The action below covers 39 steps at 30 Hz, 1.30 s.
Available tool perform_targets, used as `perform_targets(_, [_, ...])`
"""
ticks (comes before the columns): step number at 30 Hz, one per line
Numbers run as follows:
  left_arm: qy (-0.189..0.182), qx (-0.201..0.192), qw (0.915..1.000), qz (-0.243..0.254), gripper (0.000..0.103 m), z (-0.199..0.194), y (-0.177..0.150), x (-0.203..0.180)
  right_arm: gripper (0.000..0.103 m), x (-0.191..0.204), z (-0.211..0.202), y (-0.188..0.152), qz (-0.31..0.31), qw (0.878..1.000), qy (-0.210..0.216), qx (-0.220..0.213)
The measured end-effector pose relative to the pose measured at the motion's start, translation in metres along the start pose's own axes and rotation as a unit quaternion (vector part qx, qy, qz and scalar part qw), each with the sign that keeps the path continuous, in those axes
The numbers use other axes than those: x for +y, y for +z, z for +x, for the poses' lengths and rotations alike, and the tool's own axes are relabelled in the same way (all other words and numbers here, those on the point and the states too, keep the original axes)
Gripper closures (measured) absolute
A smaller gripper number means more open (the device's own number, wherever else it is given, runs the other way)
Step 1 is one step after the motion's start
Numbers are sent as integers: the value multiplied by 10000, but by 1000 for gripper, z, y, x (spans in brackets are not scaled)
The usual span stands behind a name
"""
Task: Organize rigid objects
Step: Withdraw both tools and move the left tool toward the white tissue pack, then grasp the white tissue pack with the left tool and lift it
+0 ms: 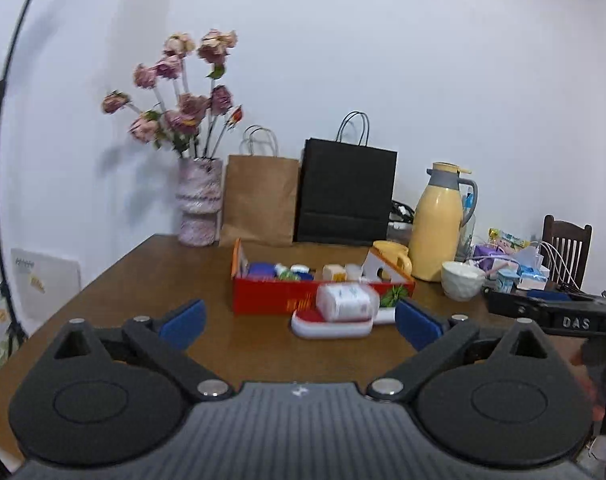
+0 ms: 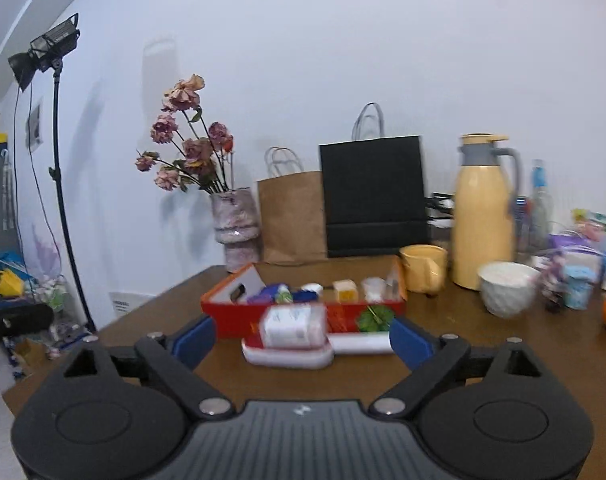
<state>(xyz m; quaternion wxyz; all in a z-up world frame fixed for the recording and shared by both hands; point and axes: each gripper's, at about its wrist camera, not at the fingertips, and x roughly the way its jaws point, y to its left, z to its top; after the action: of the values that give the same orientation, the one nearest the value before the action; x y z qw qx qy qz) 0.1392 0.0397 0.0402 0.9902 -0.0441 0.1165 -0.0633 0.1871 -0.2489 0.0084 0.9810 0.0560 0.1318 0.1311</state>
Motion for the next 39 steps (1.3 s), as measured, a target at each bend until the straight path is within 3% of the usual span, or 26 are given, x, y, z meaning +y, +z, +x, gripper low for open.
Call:
perform_targets(6, [185, 49, 9998, -107, 0, -32, -24, 14, 8, 0, -26, -33, 167, 9996, -23, 248])
perform_targets(13, [340, 55, 9994, 70, 0, -27, -33, 4, 8, 11, -33, -37, -52, 9997, -166, 154])
perform_targets(17, [131, 41, 9998, 143, 0, -27, -42, -9, 8, 10, -32, -39, -15, 9995, -247, 185])
perform_targets(20, [3, -153, 9998, 115, 0, -29, -46, -18, 8, 16, -39, -44, -211, 9995, -246, -1])
perform_targets(23, [-17, -107, 9998, 153, 0, -19, -47, -26, 8, 19, -40, -46, -408, 9990, -171, -103])
perform_targets(30, [107, 244, 9995, 166, 0, 42, -35, -28, 8, 5, -3, -34, -393, 9988, -263, 118])
perform_targets(34, [-236, 347, 9988, 266, 0, 104, -16, -39, 8, -12, 28, -13, -345, 9991, -249, 48])
perform_targets(37, [-654, 649, 9949, 403, 0, 160, -6, -51, 11, -28, 61, 8, -290, 9985, -439, 116])
perform_targets(39, [-632, 866, 9932, 463, 0, 202, 2, -52, 18, -40, 82, 21, -159, 9990, -364, 185])
